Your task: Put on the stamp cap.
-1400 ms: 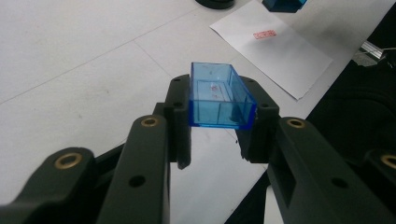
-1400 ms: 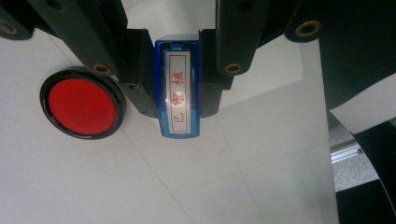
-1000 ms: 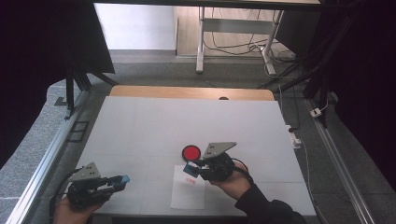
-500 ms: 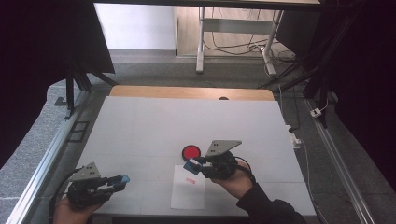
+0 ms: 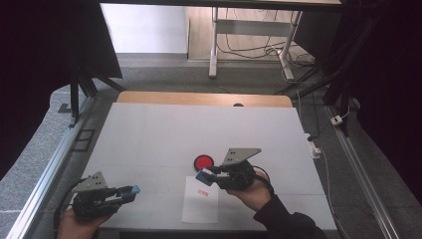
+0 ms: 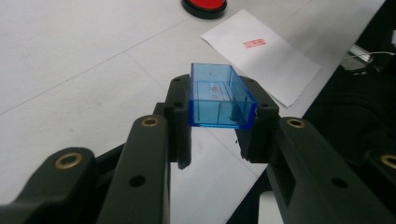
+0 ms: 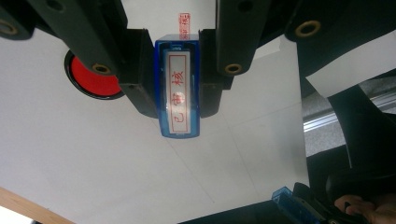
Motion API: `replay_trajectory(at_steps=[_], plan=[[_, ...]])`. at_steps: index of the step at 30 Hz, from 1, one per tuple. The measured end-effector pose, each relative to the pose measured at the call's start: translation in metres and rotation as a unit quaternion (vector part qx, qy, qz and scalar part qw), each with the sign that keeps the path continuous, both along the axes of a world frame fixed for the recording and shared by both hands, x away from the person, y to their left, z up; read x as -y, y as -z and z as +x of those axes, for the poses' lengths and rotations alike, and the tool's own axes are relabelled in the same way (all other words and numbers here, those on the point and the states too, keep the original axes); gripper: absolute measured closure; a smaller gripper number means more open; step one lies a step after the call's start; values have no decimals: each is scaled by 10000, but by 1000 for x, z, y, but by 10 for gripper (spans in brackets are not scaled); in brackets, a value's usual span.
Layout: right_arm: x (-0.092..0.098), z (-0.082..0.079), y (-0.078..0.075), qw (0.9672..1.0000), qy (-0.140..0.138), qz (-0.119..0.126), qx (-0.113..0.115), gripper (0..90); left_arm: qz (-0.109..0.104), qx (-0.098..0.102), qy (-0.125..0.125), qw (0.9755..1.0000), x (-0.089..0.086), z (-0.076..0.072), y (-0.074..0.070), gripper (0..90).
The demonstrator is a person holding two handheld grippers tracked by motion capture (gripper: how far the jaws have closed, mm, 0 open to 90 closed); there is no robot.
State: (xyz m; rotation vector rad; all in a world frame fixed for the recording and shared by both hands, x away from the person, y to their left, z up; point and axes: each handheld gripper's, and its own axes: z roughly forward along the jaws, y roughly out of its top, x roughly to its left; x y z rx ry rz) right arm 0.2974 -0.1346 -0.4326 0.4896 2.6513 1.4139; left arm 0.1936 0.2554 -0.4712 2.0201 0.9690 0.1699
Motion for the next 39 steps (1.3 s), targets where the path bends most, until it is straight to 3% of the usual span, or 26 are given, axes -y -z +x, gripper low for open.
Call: replay_trajectory(at_steps=[8,17,23,26,39], plan=[[3,1,-3,9999,-23,73,-102,708,-72,163,295,9994,8,4,-4,675],[5,1,-6,9998,-34,161,-141,708,-112,181,709,9973,22,15,-7,675],[6,0,-8,9997,-98,170,-110,708,-280,157,998,9945,29,26,-8,675],[6,0,-9,9997,-128,187,-100,708,-293,233,1232,9917,35,31,-10,675],[6,-1,-11,9994,-217,237,-123,708,-284,246,1616,9861,59,54,-12,675]])
